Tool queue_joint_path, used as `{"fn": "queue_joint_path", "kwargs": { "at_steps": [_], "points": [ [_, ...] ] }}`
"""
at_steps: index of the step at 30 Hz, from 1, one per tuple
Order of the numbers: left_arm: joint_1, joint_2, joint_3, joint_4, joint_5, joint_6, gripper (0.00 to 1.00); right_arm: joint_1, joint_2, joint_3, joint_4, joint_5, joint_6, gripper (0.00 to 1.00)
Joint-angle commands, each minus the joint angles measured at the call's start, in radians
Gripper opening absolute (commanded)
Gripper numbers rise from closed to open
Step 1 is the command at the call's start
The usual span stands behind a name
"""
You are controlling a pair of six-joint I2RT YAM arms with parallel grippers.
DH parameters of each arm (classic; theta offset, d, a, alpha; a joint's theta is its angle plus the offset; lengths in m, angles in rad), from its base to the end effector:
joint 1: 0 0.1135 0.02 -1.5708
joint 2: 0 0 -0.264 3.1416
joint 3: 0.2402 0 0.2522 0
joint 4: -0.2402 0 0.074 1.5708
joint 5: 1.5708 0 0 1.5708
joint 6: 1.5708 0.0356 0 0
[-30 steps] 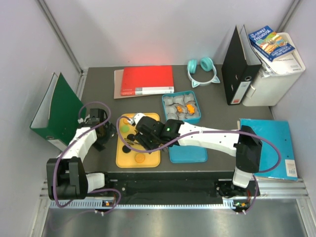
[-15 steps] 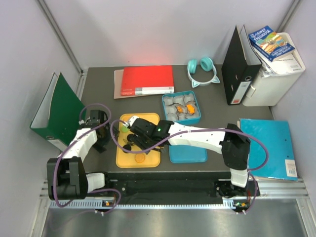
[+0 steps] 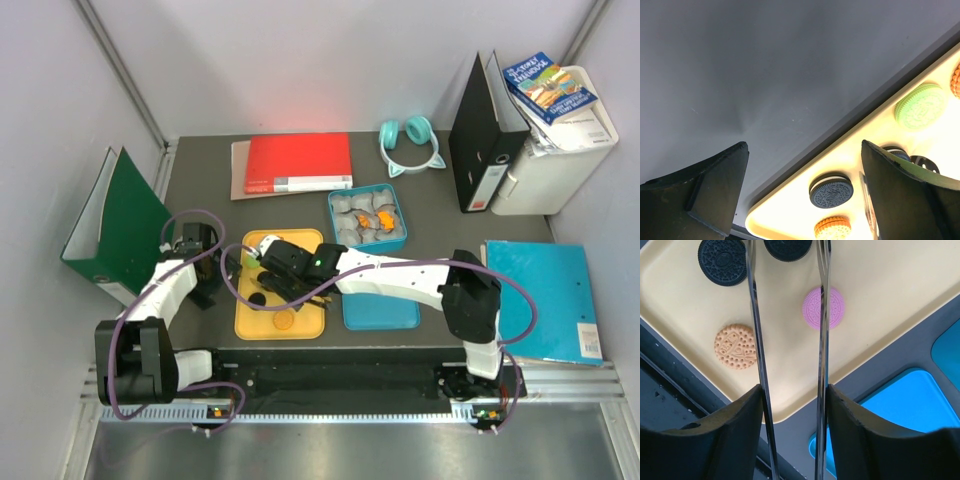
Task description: Pack the cookies
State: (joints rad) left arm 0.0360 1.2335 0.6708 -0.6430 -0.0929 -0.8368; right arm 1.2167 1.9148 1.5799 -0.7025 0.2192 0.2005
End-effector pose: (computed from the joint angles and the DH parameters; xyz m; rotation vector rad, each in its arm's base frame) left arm 0.2107 0.0109 0.1805 -1.1917 2.4991 -0.0807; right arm 0.1513 0.3869 0.2445 -1.1908 2.2982 0.2438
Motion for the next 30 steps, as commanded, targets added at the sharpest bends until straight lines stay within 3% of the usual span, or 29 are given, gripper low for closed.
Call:
{"fn": "queue_joint_path", "kwargs": {
  "at_steps": [1, 7, 17, 30],
  "points": [
    [0.005, -0.006, 0.0, 0.017, 0.005, -0.005, 0.98, 0.017, 0.006, 0.055, -0.009, 0.032, -0.015, 0.48],
    [0.007, -0.003, -0.002, 0.019, 0.005, -0.005, 0.98, 0.015, -0.014, 0.045, -0.034, 0.074, -0.018, 0.41],
    [0.007, -0.003, 0.003, 0.019, 0.01, -0.002, 0.98, 0.004, -0.13, 0.052, -0.074, 0.178, -0.032, 0.41],
    [0.007, 0.003, 0.0, 0.026, 0.021, -0.002, 0.98, -0.173, -0.358, -0.012, -0.103, 0.246, -0.032, 0.41]
  ]
}}
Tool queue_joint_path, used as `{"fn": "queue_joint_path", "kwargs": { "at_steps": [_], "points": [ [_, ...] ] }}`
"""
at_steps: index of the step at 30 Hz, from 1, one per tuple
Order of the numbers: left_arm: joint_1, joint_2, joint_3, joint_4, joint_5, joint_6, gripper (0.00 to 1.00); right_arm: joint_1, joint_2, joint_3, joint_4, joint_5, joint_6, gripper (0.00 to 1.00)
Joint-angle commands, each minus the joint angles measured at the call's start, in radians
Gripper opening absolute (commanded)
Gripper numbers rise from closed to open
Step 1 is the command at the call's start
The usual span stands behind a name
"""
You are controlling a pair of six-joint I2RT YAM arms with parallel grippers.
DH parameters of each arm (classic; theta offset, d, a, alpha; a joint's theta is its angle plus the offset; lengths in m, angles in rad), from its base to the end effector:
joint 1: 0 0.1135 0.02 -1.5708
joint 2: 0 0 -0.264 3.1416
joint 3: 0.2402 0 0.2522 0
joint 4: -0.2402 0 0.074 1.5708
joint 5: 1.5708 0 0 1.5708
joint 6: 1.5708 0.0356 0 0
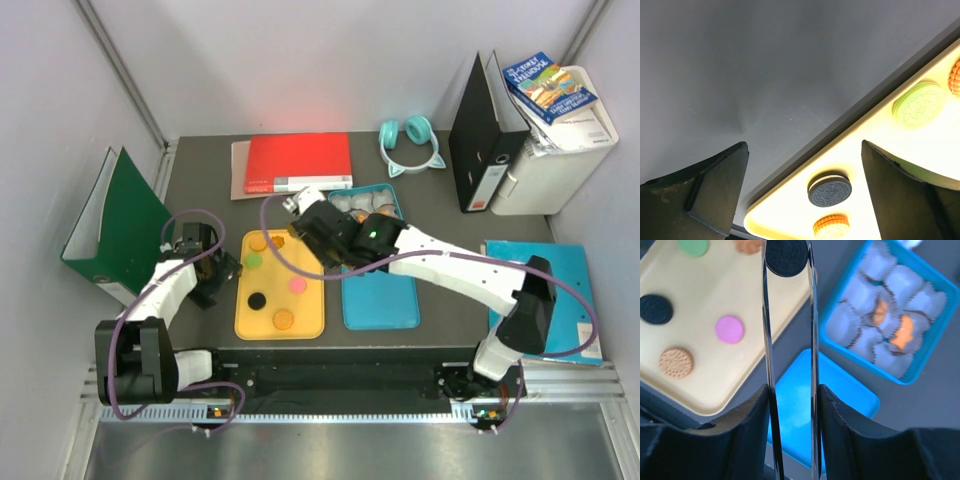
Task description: Pack the cookies
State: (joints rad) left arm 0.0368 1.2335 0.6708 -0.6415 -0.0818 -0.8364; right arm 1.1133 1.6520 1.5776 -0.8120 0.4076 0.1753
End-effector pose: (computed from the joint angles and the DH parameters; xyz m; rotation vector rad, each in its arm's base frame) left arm 0.2108 0.0107 0.1805 -1.1908 2.5022 -0.0955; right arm 0.1706 0.3146 0.3356 -0.9112 2.1826 0.1149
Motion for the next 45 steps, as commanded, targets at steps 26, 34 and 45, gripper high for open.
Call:
{"fn": "queue_joint_path", "kwargs": {
  "at_steps": [26, 34, 45],
  "points": [
    [0.006, 0.04, -0.007, 0.045, 0.036, 0.005, 0.98, -0.34, -0.012, -0.099, 0.092, -0.041, 0.047, 0.41],
    [0.006, 0.043, -0.01, 0.045, 0.037, 0.005, 0.98, -0.34, -0.005, -0.137, 0.109, -0.073, 0.067, 0.41],
    [0.006, 0.041, -0.01, 0.043, 0.037, 0.005, 0.98, -0.34, 0.011, -0.146, 0.12, -0.067, 0.064, 0.48]
  ]
}}
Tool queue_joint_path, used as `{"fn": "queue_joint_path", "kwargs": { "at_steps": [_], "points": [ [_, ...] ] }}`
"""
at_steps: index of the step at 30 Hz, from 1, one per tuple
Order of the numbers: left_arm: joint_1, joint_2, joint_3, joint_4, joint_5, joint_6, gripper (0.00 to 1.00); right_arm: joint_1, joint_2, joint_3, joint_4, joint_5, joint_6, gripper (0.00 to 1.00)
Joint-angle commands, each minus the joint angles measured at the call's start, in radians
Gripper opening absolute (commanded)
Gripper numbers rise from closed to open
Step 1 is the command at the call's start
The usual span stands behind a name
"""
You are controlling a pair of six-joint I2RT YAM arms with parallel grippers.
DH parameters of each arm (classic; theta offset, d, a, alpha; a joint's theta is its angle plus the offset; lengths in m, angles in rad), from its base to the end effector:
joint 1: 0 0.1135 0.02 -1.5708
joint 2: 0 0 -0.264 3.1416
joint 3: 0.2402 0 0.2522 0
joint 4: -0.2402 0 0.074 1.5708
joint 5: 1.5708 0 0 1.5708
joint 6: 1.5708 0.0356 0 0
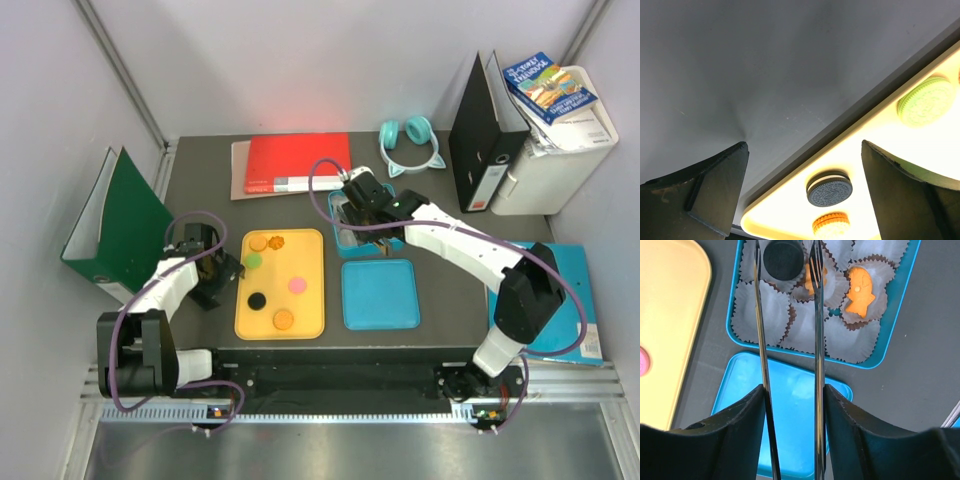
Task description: Pack the cookies
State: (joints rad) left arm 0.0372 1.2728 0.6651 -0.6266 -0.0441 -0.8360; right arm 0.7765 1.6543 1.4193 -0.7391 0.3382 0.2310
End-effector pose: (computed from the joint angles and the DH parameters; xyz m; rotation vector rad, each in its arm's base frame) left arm 0.2138 0.0095 0.1718 -1.1985 2.5436 -0.1286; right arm 0.2613 0.2401 0.2889 -0.5388 2.4064 -0.0027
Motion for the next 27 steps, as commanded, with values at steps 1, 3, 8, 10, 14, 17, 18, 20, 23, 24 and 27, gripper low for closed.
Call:
{"fn": "queue_joint_path", "kwargs": {
  "at_steps": [1, 3, 8, 10, 14, 17, 18, 20, 23, 24, 27],
  "points": [
    [0.004, 0.002, -0.002, 0.027, -0.002, 0.005, 0.98, -0.003, 0.012, 0.018, 0.044, 0.001, 0.01, 0.5],
    [0.006, 0.002, -0.004, 0.028, -0.002, 0.005, 0.98, -0.003, 0.01, 0.021, 0.047, -0.002, 0.008, 0.52],
    [0.006, 0.0, -0.001, 0.024, -0.008, 0.005, 0.98, 0.0, -0.022, 0.036, 0.038, -0.008, 0.013, 0.52],
    [0.006, -0.001, 0.001, 0.024, -0.011, 0.005, 0.98, 0.024, -0.082, 0.029, 0.047, -0.019, 0.001, 0.52],
    [0.007, 0.003, 0.01, 0.024, -0.019, -0.002, 0.98, 0.177, -0.119, 0.043, 0.035, -0.016, -0.033, 0.52],
    [0.007, 0.011, 0.024, 0.018, -0.019, -0.006, 0.98, 0.271, -0.093, 0.063, 0.015, -0.025, -0.033, 0.52],
    [0.007, 0.013, 0.031, 0.013, -0.026, -0.008, 0.98, 0.329, -0.084, 0.066, 0.014, -0.028, -0.033, 0.52],
    [0.007, 0.013, 0.037, 0.001, -0.037, -0.011, 0.98, 0.377, -0.055, 0.067, 0.018, -0.048, -0.027, 0.52],
    [0.016, 0.0, 0.044, -0.008, -0.056, -0.015, 0.98, 0.454, -0.021, 0.07, 0.026, -0.064, -0.028, 0.52],
    [0.02, -0.003, 0.042, -0.013, -0.059, -0.015, 0.98, 0.475, -0.015, 0.072, 0.027, -0.07, -0.03, 0.52],
    [0.026, -0.013, 0.039, -0.018, -0.059, -0.015, 0.98, 0.516, 0.01, 0.084, 0.027, -0.09, -0.039, 0.54]
  ]
}}
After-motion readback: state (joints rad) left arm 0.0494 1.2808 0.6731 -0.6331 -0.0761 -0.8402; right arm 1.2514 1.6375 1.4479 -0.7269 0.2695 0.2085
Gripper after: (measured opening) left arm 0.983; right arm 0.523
